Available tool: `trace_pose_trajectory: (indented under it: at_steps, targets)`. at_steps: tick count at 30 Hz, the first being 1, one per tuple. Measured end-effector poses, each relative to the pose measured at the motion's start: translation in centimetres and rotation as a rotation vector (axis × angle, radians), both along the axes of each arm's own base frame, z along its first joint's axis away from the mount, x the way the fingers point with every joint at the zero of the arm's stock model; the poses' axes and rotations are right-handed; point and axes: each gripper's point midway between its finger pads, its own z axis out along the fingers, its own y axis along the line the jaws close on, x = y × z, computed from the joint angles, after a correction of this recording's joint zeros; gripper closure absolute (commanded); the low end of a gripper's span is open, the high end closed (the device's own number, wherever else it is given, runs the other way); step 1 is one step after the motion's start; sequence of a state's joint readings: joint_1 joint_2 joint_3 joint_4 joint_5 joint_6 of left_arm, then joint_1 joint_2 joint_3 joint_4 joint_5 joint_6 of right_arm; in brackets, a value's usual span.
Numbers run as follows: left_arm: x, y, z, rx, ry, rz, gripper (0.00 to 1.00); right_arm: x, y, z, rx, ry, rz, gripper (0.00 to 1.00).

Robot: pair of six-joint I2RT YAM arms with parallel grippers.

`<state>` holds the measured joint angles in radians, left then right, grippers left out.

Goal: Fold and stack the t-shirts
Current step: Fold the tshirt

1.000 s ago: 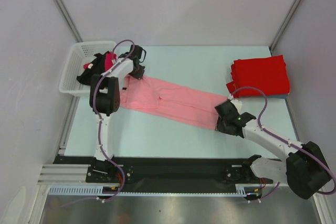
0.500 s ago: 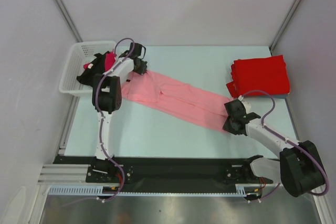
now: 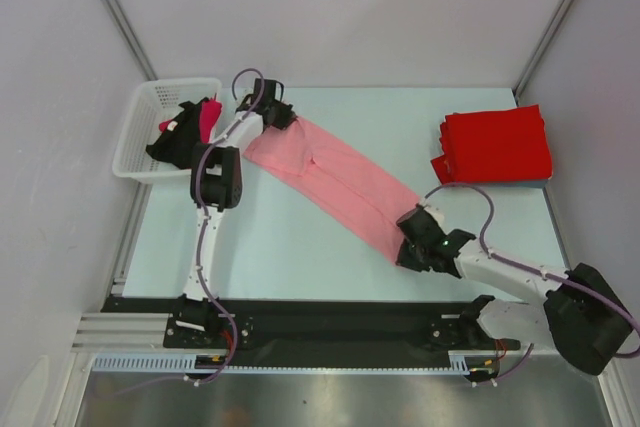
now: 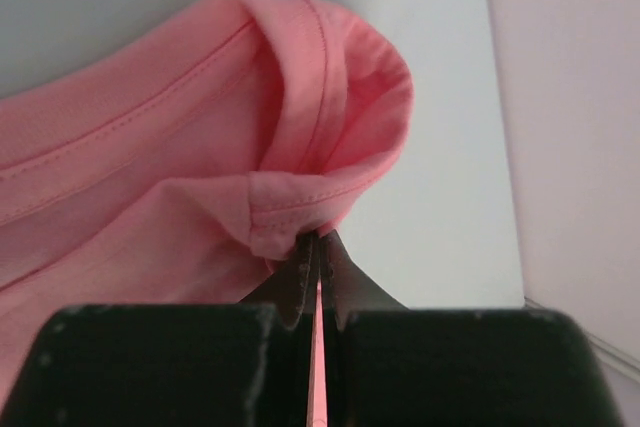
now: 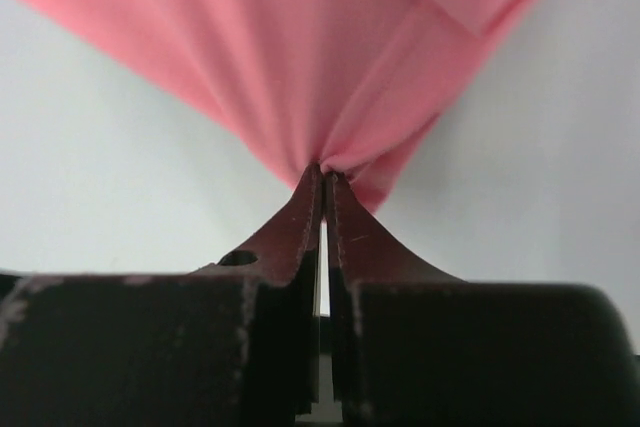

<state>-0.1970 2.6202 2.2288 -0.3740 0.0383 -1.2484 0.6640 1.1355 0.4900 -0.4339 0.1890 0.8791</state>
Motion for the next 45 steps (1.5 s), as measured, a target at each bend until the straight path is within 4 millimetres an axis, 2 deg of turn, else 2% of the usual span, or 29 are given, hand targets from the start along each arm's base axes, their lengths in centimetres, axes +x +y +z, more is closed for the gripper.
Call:
trace_pose_trajectory:
  at_steps: [2, 5, 9, 12, 13, 14, 16, 18, 20, 22, 25, 27, 28, 30, 31, 32, 35, 38, 40, 42, 45]
  targets:
    - [0.6, -1.0, 0.0, -0.026, -0.031, -0.021, 1.0, -1.5, 2.7, -0.2, 0.041, 0.017, 0.076, 1.0]
    - [1.4, -3.0, 0.0, -0.078, -0.08, -0.058, 1.0, -2.7, 6.6, -0.1, 0.074, 0.031, 0.155, 1.0]
    - [2.2, -6.4, 0.2, -0.148, -0.138, -0.108, 1.0, -4.3, 13.6, 0.0, 0.118, 0.068, 0.297, 0.99]
    - [1.8, -9.5, 0.2, -0.202, -0.161, -0.15, 1.0, -5.6, 18.9, 0.3, 0.183, 0.081, 0.403, 0.83]
    - [1.6, -10.3, 0.2, -0.211, -0.164, -0.165, 1.0, -5.9, 20.1, 0.5, 0.206, 0.082, 0.425, 0.68]
    - [1.2, -11.4, 0.2, -0.22, -0.166, -0.183, 1.0, -6.3, 21.3, 0.8, 0.229, 0.086, 0.45, 0.62]
    - [0.4, -13.4, 0.3, -0.23, -0.169, -0.217, 1.0, -6.7, 22.6, 1.7, 0.267, 0.075, 0.491, 0.51]
    - [-0.8, -15.8, 0.4, -0.236, -0.171, -0.257, 1.0, -6.3, 22.9, 2.9, 0.29, 0.042, 0.507, 0.49]
    - [-2.1, -18.4, 0.4, -0.241, -0.17, -0.299, 1.0, -5.2, 22.6, 4.7, 0.311, 0.0, 0.501, 0.48]
    - [-3.5, -20.8, 0.5, -0.246, -0.17, -0.338, 1.0, -3.3, 21.5, 7.1, 0.34, -0.055, 0.469, 0.48]
    - [-5.4, -24.0, 0.9, -0.256, -0.181, -0.389, 0.99, 0.3, 18.9, 10.9, 0.381, -0.16, 0.386, 0.47]
    - [-6.3, -25.6, 1.2, -0.263, -0.196, -0.419, 0.82, 2.6, 16.1, 13.0, 0.389, -0.23, 0.308, 0.38]
    - [-6.5, -26.0, 1.4, -0.263, -0.204, -0.428, 0.78, 3.8, 14.3, 13.8, 0.381, -0.265, 0.262, 0.34]
    - [-6.5, -26.4, 1.8, -0.267, -0.223, -0.435, 0.71, 5.6, 11.1, 14.7, 0.36, -0.318, 0.19, 0.34]
    - [-6.2, -26.2, 2.0, -0.267, -0.234, -0.429, 0.68, 6.4, 9.5, 14.9, 0.344, -0.341, 0.155, 0.35]
    - [-5.8, -25.8, 2.1, -0.263, -0.244, -0.424, 0.55, 7.5, 7.8, 14.8, 0.324, -0.356, 0.114, 0.35]
    - [-4.2, -23.9, 2.2, -0.239, -0.272, -0.395, 0.33, 10.1, 3.9, 14.2, 0.272, -0.37, 0.025, 0.36]
    - [-2.5, -21.4, 3.1, -0.225, -0.304, -0.371, 0.24, 12.6, 1.1, 12.7, 0.237, -0.352, -0.041, 0.36]
    - [-1.8, -19.9, 4.0, -0.207, -0.319, -0.376, 0.23, 14.1, 0.4, 11.1, 0.221, -0.312, -0.055, 0.37]
    - [-2.0, -18.1, 5.3, -0.166, -0.326, -0.397, 0.21, 16.0, 0.3, 9.9, 0.211, -0.279, -0.068, 0.39]
    - [-4.3, -15.7, 8.2, -0.095, -0.332, -0.449, 0.21, 20.1, 0.7, 8.3, 0.215, -0.245, -0.084, 0.43]
